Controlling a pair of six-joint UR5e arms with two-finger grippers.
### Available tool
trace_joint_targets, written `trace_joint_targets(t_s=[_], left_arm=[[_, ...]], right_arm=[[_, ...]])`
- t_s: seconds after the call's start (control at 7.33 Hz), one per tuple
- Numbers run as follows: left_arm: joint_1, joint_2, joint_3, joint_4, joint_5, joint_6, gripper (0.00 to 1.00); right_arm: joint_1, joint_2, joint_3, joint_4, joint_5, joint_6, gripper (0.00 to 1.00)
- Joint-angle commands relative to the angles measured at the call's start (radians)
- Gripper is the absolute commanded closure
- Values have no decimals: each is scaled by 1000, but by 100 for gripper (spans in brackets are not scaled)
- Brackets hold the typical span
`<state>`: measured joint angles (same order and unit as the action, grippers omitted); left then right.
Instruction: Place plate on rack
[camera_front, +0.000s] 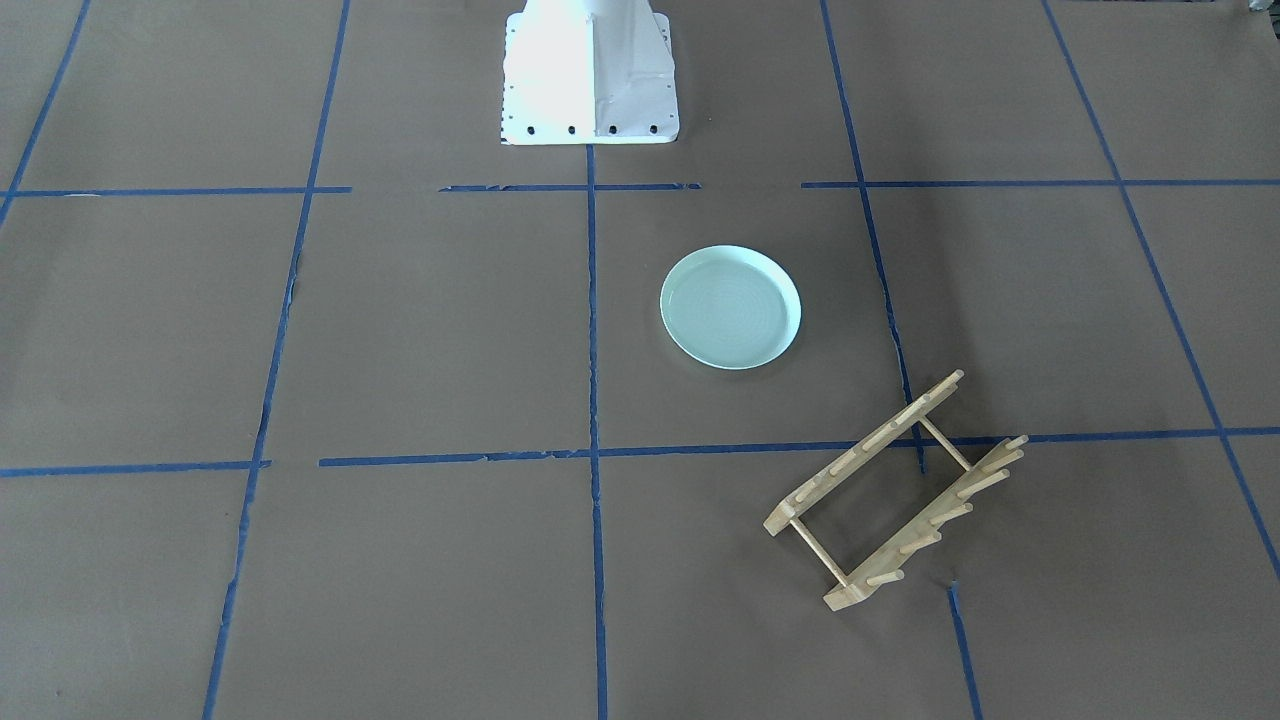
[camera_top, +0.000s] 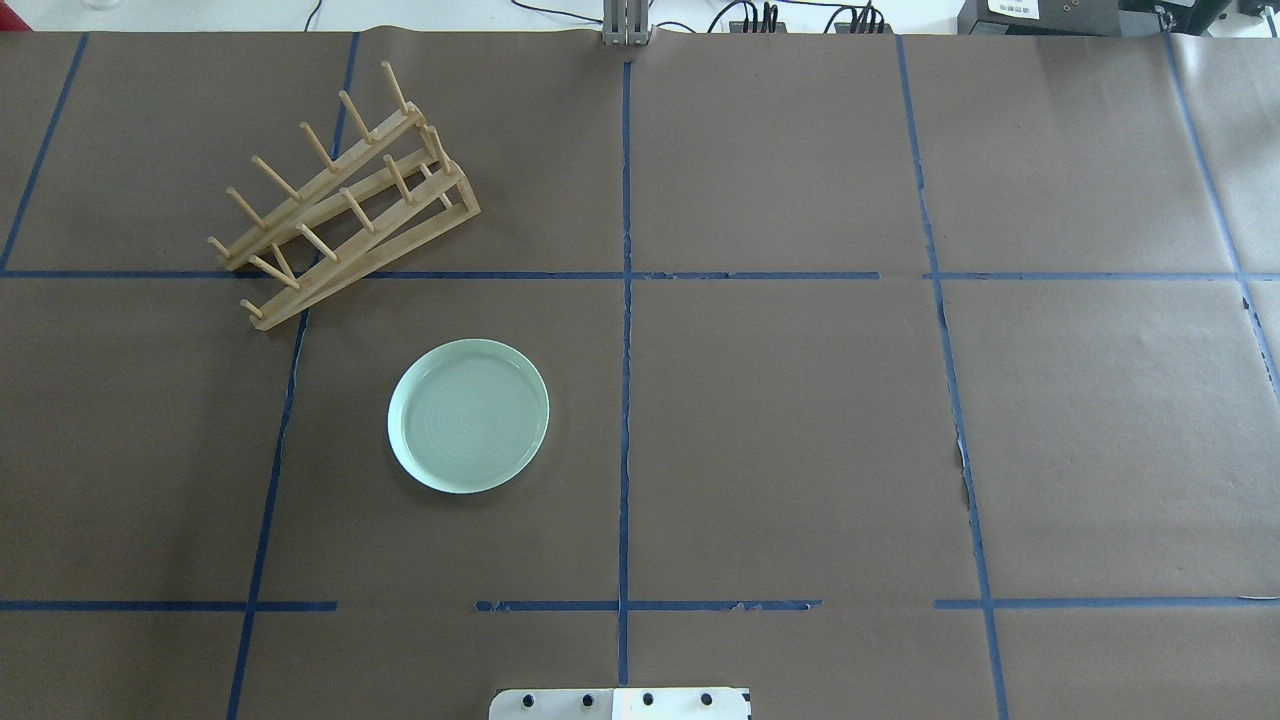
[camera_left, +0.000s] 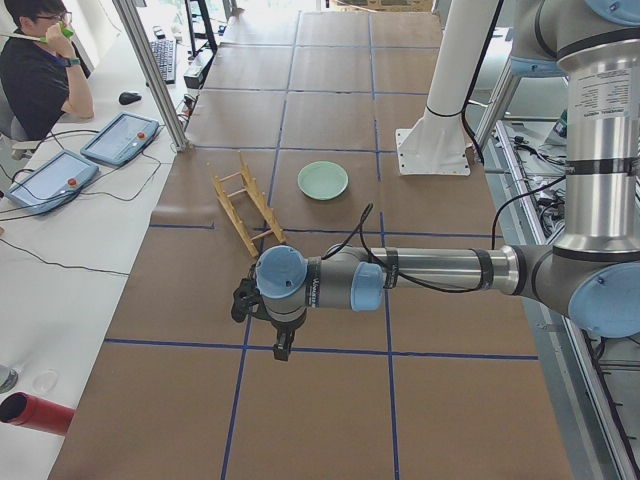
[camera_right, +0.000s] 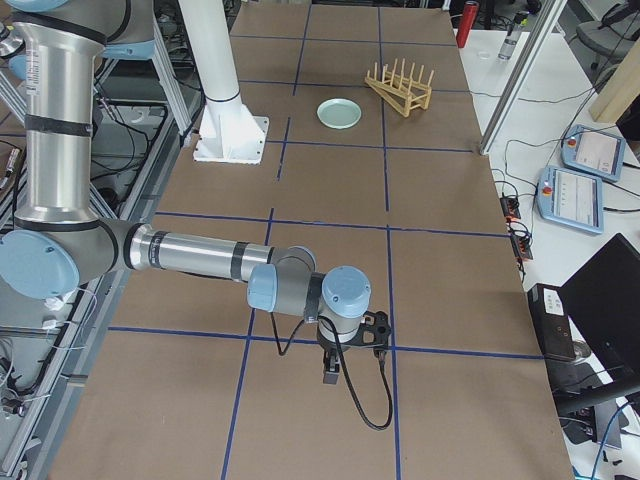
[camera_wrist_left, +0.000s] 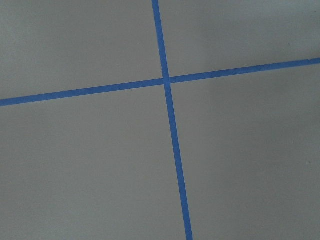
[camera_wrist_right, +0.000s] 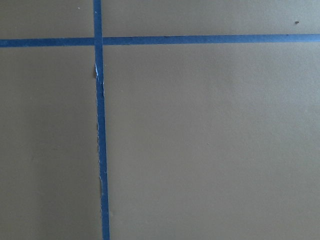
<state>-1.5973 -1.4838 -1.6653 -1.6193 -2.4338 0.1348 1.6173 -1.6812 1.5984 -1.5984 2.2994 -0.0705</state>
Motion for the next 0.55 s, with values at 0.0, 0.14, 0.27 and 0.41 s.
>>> trace_joint_targets(t_s=[0.0,0.14,0.27,0.41], left_arm=[[7,-62,-34,2,4,0,0],[43,-82,-68,2,-8,-4,0],[80,-91,-149,-1,-7,-130,0],[146,-107,-228,-17,4,-373,0]], right_arm=[[1,0,2,0,0,0,0],[0,0,2,0,0,0,0],[0,0,2,0,0,0,0],[1,0,2,0,0,0,0]])
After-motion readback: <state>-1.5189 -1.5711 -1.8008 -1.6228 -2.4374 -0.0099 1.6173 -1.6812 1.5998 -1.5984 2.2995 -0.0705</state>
